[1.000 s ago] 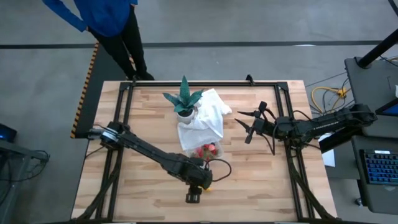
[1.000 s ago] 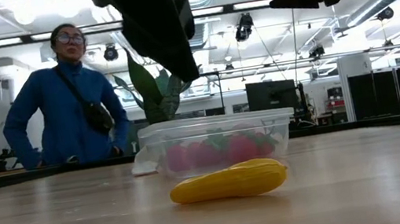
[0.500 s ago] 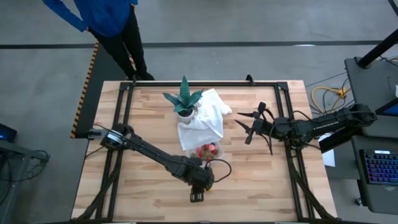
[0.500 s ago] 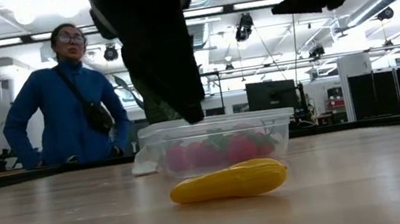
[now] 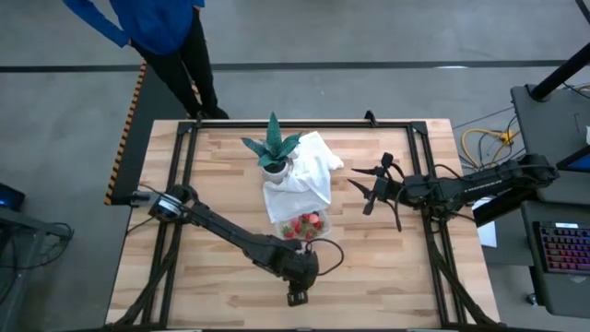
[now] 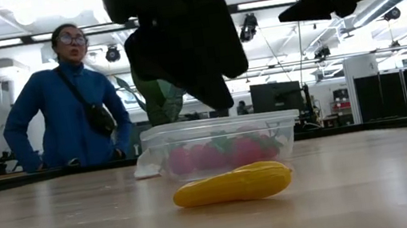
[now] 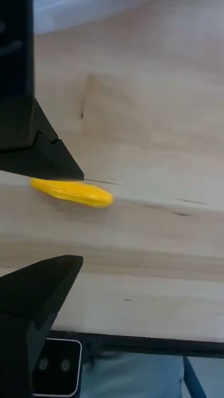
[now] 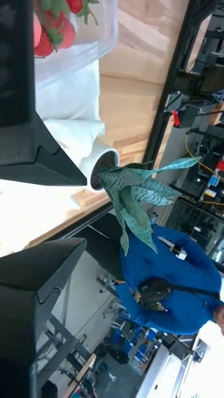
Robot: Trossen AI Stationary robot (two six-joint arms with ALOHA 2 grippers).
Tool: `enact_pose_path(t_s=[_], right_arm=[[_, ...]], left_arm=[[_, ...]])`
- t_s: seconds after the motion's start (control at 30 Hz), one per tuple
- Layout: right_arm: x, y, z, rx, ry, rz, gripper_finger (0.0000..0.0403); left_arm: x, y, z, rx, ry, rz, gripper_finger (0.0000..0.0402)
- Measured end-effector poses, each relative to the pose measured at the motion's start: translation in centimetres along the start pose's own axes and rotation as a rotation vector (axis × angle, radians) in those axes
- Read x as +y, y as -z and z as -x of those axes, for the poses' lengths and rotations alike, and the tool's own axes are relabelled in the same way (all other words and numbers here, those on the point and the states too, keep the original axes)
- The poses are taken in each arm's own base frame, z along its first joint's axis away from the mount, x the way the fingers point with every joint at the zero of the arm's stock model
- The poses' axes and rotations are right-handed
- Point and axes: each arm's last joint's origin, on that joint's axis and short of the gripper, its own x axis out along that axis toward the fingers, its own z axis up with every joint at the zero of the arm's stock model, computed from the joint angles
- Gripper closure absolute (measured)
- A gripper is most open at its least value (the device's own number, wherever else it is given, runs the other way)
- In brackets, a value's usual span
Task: Pick and placing Produce into tupperware
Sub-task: Put the corn into the transparent bin
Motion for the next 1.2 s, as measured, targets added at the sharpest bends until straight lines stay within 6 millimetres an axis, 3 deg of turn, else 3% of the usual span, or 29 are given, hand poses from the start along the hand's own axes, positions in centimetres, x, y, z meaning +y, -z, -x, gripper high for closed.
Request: enact_pose_path(t_s=[0.4,0.57,0.73,1.2], right_arm=[[0.0,0.0,0.0,0.000,0.000,-0.015,0.0264],[0.0,0.0,0.0,0.000,0.000,-0.024,0.0264],[0.0,0.0,0.0,0.000,0.000,-0.027,0.0264],[0.0,0.0,0.0,0.002,-0.001,-0.026,0.0264]], left_arm=[[-0.3,1.6,-0.5,0.018,-0.088,-0.030,0.0210],[-0.3,2.2,-2.1,0.052,-0.105,-0.037,0.0210],[-0.3,2.4,-3.5,0.098,-0.084,-0.037,0.0210],[-0.2,2.5,-4.4,0.090,-0.110,-0.037,0.0210]])
